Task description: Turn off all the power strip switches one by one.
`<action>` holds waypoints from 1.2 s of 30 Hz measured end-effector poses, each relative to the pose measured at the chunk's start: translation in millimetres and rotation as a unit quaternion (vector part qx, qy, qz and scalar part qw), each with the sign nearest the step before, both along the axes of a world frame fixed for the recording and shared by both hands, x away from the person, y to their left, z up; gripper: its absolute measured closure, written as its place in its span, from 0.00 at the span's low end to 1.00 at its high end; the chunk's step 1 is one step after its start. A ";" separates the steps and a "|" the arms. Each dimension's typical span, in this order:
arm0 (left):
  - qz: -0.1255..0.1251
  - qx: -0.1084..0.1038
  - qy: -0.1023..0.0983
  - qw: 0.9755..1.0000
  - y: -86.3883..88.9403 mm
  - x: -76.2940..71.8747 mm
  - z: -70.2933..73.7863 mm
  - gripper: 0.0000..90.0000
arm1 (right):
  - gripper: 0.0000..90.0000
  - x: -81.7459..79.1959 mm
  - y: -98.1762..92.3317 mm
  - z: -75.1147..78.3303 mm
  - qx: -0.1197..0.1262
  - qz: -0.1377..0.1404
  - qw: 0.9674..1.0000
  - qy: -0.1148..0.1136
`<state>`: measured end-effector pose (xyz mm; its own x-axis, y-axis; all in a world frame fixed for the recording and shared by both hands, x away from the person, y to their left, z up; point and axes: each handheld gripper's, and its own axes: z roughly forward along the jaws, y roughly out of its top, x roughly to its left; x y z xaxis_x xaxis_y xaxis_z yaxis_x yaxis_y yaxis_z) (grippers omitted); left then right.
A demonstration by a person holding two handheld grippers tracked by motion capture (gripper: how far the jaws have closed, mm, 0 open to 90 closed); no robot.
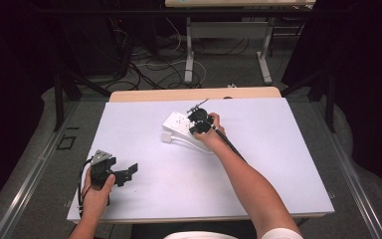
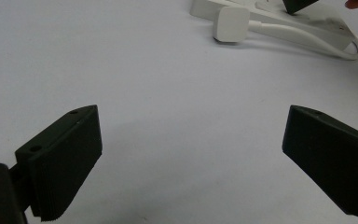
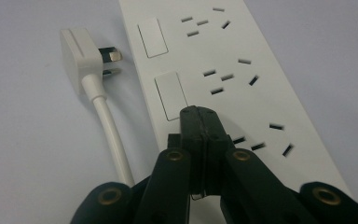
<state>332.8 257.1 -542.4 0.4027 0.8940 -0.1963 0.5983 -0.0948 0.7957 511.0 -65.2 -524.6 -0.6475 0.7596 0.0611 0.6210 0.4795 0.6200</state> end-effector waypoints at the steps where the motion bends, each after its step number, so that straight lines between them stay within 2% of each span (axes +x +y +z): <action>1: 0.000 0.000 0.000 1.000 0.1 0.0 -0.1 0.05 | 1.00 -0.1 0.0 0.6 -0.004 -0.002 1.000 0.003; 8: -0.001 0.000 0.000 1.000 -0.1 0.2 -0.1 0.05 | 1.00 -0.3 0.5 1.0 -0.007 -0.004 1.000 0.005; 9: -0.001 0.000 0.000 1.000 0.0 0.2 -0.2 0.05 | 1.00 -0.3 0.7 0.4 -0.001 -0.002 1.000 0.001; 12: 0.003 -0.002 -0.004 1.000 0.1 0.4 -0.9 0.05 | 1.00 2.0 0.6 1.8 -0.008 0.001 1.000 0.006; 13: 0.003 -0.002 -0.004 1.000 0.2 0.4 -0.9 0.05 | 1.00 2.7 1.2 0.0 0.001 -0.001 1.000 -0.004; 14: 0.004 -0.003 -0.004 1.000 0.3 0.5 -0.9 0.05 | 1.00 2.7 1.2 0.0 0.001 -0.001 1.000 -0.004; 15: 0.003 -0.003 -0.003 1.000 0.4 0.5 -0.9 0.05 | 1.00 3.1 1.6 1.5 -0.006 -0.003 1.000 0.005; 17: 0.003 -0.003 -0.002 1.000 1.0 0.6 -1.0 0.05 | 1.00 4.2 1.7 2.8 -0.011 0.001 1.000 0.006; 20: 0.002 -0.002 0.002 1.000 2.2 0.4 -0.2 0.06 | 1.00 5.5 4.1 4.2 -0.006 0.000 1.000 0.002; 21: 0.002 -0.002 0.002 1.000 2.6 0.3 0.0 0.06 | 1.00 6.3 6.3 7.0 -0.007 -0.001 1.000 0.008; 22: 0.001 -0.001 0.001 1.000 2.9 0.3 0.0 0.06 | 1.00 7.7 7.3 7.0 -0.004 0.001 1.000 0.000; 27: 0.004 -0.003 -0.002 1.000 3.3 0.5 -0.7 0.06 | 1.00 10.9 12.4 9.4 -0.003 0.005 1.000 -0.003; 28: 0.004 -0.004 -0.002 1.000 3.3 0.5 -0.8 0.06 | 1.00 10.8 14.5 11.7 -0.012 0.000 1.000 0.009; 29: 0.004 -0.004 -0.002 1.000 3.3 0.5 -0.8 0.06 | 1.00 12.0 14.9 10.9 -0.006 0.008 1.000 0.000; 30: 0.004 -0.004 -0.002 1.000 3.3 0.5 -0.8 0.06 | 1.00 12.4 16.8 11.0 0.001 0.003 1.000 0.001; 31: 0.004 -0.004 -0.002 1.000 3.3 0.6 -0.8 0.06 | 1.00 12.5 16.1 15.9 -0.025 0.009 0.999 0.020; 32: 0.004 -0.004 -0.002 1.000 3.3 0.6 -0.9 0.06 | 1.00 13.6 19.6 10.5 0.011 -0.001 1.000 -0.007; 33: 0.004 -0.003 -0.002 1.000 3.5 0.6 -1.0 0.06 | 1.00 14.7 18.9 12.4 -0.001 0.008 1.000 -0.003; 36: 0.006 -0.005 -0.003 1.000 3.8 0.4 -1.0 0.06 | 1.00 16.4 20.9 13.9 -0.005 0.009 1.000 0.001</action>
<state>333.2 260.9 -543.4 0.3938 0.8967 -0.2022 0.5946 -0.0807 0.8000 527.4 -44.3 -510.7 -0.6615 0.7479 0.0550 0.6129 0.4970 0.6142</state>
